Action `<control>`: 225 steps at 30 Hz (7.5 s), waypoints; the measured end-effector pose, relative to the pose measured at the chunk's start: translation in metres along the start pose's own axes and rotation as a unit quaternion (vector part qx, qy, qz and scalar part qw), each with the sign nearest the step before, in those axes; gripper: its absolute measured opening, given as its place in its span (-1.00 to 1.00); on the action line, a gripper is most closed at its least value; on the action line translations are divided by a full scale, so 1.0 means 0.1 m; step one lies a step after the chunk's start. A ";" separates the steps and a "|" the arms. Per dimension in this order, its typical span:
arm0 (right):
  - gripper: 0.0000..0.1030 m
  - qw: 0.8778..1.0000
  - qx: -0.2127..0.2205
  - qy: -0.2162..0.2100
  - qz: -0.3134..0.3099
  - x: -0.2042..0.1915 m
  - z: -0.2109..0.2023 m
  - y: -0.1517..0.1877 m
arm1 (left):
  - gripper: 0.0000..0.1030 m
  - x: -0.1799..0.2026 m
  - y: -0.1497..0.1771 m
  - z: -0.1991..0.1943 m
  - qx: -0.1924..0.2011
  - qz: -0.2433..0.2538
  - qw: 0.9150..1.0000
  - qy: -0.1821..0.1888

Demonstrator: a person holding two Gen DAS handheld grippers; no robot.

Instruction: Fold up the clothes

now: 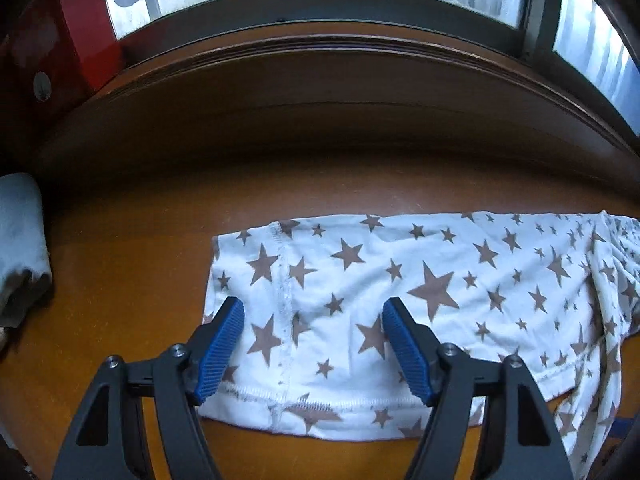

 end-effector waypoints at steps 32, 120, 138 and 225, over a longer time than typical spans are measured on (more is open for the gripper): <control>-0.23 0.990 -0.073 -0.027 -0.118 -0.95 0.84 -1.87 | 0.37 0.03 0.37 -0.53 0.044 0.044 0.998 0.027; -0.71 0.917 -0.009 0.088 -0.390 -1.81 1.78 -2.15 | -0.52 -1.71 0.25 0.20 -0.001 -0.102 0.994 0.043; -0.11 0.945 0.184 0.262 0.069 1.01 -0.62 -0.69 | -0.15 -1.11 -0.23 0.15 0.048 0.007 0.997 0.059; -0.49 0.965 0.111 0.208 -0.113 0.70 -0.36 -0.31 | 0.39 -0.60 -0.43 0.75 0.019 0.061 0.998 0.016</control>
Point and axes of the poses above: each gripper's, at about its wrist camera, not at the fingertips, and z roughly the way its jaws point, x to its right, y to its underside, the point moved 3 cm from there along z, roughly the way its jaws point, and after that the axes turned 12 degrees about -x, right-handed, at the moved point
